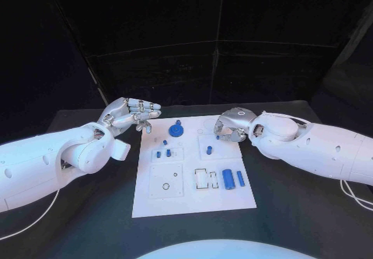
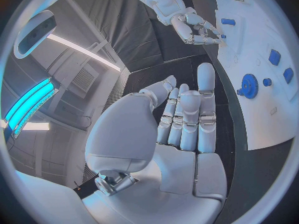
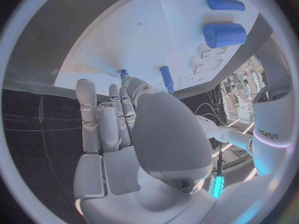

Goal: Assemble the parts on the task board

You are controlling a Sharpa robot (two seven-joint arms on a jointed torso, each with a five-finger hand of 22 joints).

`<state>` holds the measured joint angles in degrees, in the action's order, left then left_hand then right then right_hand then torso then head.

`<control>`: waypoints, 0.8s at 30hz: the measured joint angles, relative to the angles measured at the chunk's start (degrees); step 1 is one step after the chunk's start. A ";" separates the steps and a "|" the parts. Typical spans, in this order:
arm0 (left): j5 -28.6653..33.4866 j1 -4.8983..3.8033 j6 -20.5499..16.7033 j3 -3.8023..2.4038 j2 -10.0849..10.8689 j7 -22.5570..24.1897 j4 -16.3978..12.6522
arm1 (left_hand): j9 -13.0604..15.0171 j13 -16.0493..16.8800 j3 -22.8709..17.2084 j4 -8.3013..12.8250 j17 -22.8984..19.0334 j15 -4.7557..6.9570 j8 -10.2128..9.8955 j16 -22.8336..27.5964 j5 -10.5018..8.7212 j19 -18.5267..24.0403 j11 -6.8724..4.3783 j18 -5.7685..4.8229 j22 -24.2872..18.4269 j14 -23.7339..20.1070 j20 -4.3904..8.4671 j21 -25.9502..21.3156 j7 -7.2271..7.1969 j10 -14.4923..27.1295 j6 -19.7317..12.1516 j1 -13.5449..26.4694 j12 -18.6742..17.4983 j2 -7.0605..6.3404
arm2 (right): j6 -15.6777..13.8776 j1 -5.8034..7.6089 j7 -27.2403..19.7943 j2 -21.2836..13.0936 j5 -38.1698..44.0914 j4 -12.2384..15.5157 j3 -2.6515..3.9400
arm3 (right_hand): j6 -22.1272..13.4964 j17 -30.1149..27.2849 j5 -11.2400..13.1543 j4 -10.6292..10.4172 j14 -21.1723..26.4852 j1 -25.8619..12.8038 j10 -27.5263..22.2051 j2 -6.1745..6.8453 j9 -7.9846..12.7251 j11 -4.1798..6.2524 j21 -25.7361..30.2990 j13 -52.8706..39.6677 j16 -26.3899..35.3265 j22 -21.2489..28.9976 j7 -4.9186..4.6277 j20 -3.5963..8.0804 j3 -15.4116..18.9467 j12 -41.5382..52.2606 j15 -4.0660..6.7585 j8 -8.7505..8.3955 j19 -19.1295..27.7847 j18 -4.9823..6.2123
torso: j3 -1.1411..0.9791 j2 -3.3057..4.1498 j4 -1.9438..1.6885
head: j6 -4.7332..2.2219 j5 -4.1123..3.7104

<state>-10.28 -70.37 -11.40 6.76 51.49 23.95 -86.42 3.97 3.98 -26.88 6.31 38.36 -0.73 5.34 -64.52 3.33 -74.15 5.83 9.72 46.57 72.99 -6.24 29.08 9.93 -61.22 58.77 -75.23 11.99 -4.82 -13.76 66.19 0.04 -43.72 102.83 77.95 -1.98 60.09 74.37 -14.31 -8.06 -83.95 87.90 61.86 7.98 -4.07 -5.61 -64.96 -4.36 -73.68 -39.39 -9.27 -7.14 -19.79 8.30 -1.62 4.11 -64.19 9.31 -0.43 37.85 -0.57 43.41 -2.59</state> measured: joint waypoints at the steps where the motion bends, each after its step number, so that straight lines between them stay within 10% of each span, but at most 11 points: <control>1: 0.05 0.00 0.01 0.00 0.00 0.01 0.00 | -0.01 0.00 0.00 0.00 0.00 0.00 0.00 0.00 0.00 0.00 0.00 0.00 0.00 0.00 0.00 0.00 0.00 0.00 0.00 0.00 0.00 0.00 | 0.12 -0.05 -0.02 0.12 -0.18 -0.14 0.00 | 0.28 -1.27 0.00 0.23 -0.07 -0.47 0.30 0.47 0.00 -0.07 -0.27 0.49 2.35 -0.20 0.07 0.13 -0.84 -0.24 0.37 -0.17 0.13 0.01 | -0.01 0.00 0.00 | 0.04 0.03; 24: 0.45 0.00 0.44 0.01 -0.13 0.05 0.46 | -0.05 -0.01 0.15 -0.15 -0.37 -0.21 0.00 0.00 0.00 0.00 0.00 -0.02 -0.10 -0.20 0.00 0.00 0.00 0.00 -0.01 0.00 0.00 0.00 | 3.37 -0.68 0.25 1.83 -2.25 -1.49 0.07 | 1.94 -2.62 0.00 1.31 0.10 -1.14 1.98 0.36 -0.26 0.27 -1.44 0.68 3.45 -2.12 0.09 0.72 -2.82 -0.33 0.74 -0.17 -0.34 0.02 | -0.02 -0.07 0.08 | 0.59 0.28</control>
<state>-9.83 -70.36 -10.96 6.78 51.36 24.00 -85.96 3.92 3.97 -26.72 6.17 37.99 -0.93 5.34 -64.53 3.33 -74.15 5.83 9.70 46.47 72.79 -6.24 29.08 9.93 -61.22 58.76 -75.23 11.99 -4.82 -10.39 65.52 0.28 -41.89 100.59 76.46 -1.91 62.03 71.75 -14.31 -6.75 -83.85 86.77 63.83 8.34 -4.33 -5.34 -66.40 -3.68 -70.23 -41.51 -9.17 -6.41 -22.61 7.96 -0.88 3.94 -64.53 9.33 -0.46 37.79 -0.49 44.00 -2.31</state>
